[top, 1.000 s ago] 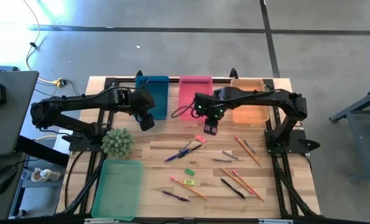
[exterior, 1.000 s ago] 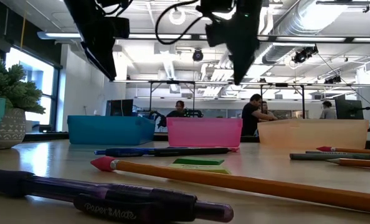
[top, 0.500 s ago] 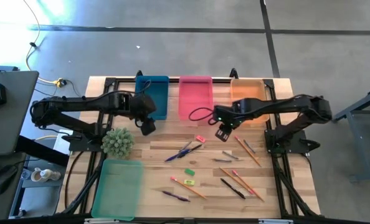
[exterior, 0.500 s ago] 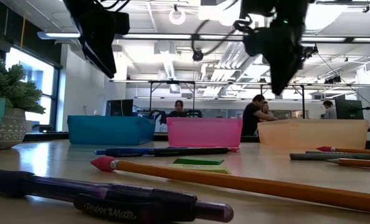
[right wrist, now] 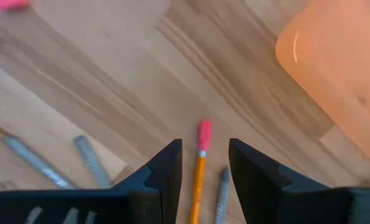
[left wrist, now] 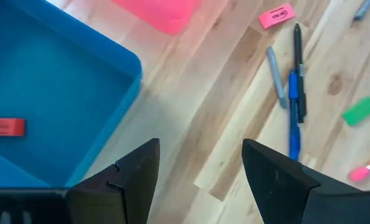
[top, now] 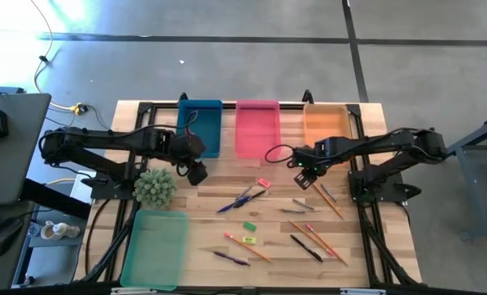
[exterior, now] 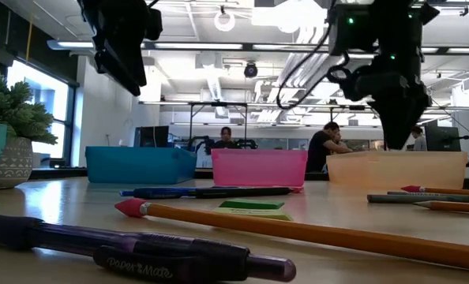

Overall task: Sort crayons/erasers/pens/pencils in bins
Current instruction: Put the pencil into the light orange bin

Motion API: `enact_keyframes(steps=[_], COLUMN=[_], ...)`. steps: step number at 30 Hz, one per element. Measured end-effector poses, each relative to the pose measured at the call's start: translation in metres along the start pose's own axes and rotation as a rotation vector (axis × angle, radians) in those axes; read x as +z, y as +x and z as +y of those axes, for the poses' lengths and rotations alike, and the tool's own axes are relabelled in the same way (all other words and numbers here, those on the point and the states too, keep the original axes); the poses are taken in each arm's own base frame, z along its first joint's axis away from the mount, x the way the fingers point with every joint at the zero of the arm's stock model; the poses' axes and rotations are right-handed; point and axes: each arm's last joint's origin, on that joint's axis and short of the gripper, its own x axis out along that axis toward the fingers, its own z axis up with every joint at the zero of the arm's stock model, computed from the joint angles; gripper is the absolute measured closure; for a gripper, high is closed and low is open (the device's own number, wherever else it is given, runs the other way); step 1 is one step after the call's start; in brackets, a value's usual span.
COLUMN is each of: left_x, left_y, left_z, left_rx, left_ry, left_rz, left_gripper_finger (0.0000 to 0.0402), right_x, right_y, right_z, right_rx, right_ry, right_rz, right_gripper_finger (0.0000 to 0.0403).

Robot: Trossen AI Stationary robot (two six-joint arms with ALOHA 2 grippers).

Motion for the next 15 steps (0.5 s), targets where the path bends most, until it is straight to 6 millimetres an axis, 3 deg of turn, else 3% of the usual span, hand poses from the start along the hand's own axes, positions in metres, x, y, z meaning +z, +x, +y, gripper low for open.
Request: enact_keyframes(steps=[15], left_x=[-0.008], left_y=[-0.003], left_z=[-0.015], left_rx=[-0.021], left_ry=[0.005], left_rz=[-0.001], left_gripper_finger=[0.0186], right_x=[-0.016], right_y=[0.043], right_z=[-0.011], right_rx=[0.01], right_ry=[0.065], right_rz=[0.001], right_gripper_finger=[0.0279])
